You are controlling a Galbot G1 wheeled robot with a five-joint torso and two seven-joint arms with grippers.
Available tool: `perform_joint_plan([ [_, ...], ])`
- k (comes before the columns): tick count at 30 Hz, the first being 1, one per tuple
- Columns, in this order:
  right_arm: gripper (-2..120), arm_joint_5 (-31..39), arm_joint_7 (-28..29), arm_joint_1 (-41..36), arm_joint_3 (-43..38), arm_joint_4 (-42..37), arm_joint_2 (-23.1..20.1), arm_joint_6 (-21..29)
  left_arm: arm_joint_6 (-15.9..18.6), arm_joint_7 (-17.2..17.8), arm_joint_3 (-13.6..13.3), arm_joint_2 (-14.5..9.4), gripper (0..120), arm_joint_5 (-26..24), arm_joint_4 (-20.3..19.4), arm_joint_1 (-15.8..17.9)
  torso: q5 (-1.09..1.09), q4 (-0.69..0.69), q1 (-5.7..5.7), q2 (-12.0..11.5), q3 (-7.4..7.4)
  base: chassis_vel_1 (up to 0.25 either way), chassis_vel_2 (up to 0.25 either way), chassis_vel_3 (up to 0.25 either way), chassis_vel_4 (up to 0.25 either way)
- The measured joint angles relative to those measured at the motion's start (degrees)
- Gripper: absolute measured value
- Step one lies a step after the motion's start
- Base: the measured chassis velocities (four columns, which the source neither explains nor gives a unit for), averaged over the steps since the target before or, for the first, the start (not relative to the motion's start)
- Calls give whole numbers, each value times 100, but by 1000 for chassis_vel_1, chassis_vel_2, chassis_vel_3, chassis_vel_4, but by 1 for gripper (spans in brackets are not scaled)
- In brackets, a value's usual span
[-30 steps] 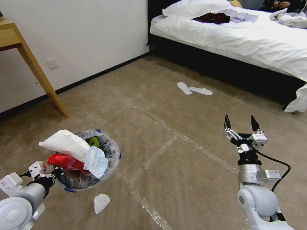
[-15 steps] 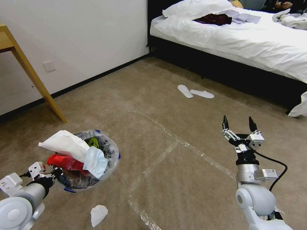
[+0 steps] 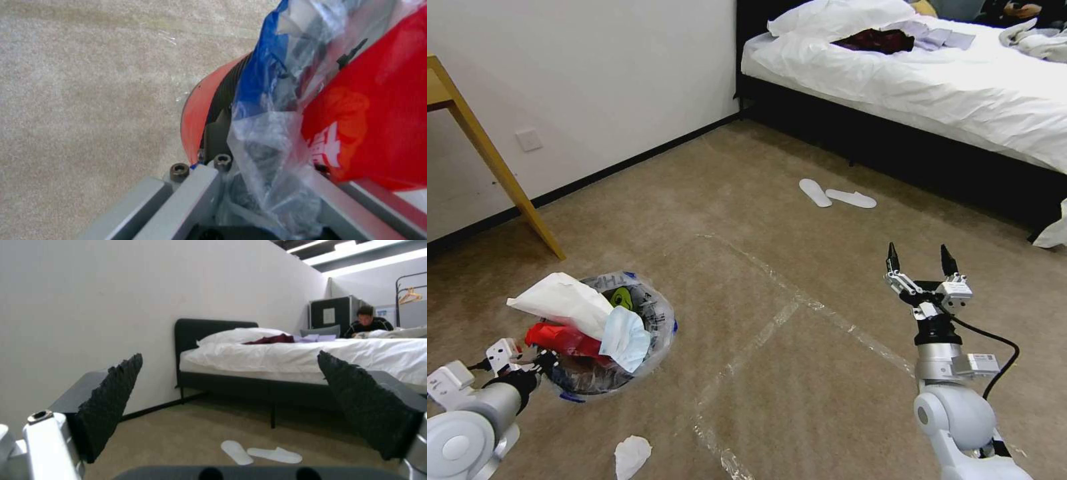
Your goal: Pick up the trash bin and place the garbage on the floor into it.
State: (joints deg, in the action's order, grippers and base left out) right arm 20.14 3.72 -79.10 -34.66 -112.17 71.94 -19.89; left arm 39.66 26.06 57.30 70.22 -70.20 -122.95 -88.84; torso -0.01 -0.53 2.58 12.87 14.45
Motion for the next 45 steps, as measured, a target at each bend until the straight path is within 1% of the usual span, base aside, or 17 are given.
perform_joint_plan([
  [12, 100, 27, -18, 39, 31, 41, -27, -11, 0, 7, -12, -51, 0, 3, 46, 37, 0, 0, 0, 0, 0, 0, 0, 0, 0],
  [21, 100, 52, -21, 209, 187, 174, -37, 18, 0, 14, 22, -102, 0, -24, 112, 58, 0, 0, 0, 0, 0, 0, 0, 0, 0],
  [35, 100, 132, -41, 333, 251, 291, -88, 24, 0, 25, 3, 10, 0, 11, 155, 111, 0, 0, -1, 0, 0, 0, 0, 0, 0],
  [45, 100, 170, -48, 356, 257, 293, -108, 27, 0, 27, 20, 22, 0, 14, 141, 108, 0, 0, -1, 0, 0, 0, 0, 0, 0],
])
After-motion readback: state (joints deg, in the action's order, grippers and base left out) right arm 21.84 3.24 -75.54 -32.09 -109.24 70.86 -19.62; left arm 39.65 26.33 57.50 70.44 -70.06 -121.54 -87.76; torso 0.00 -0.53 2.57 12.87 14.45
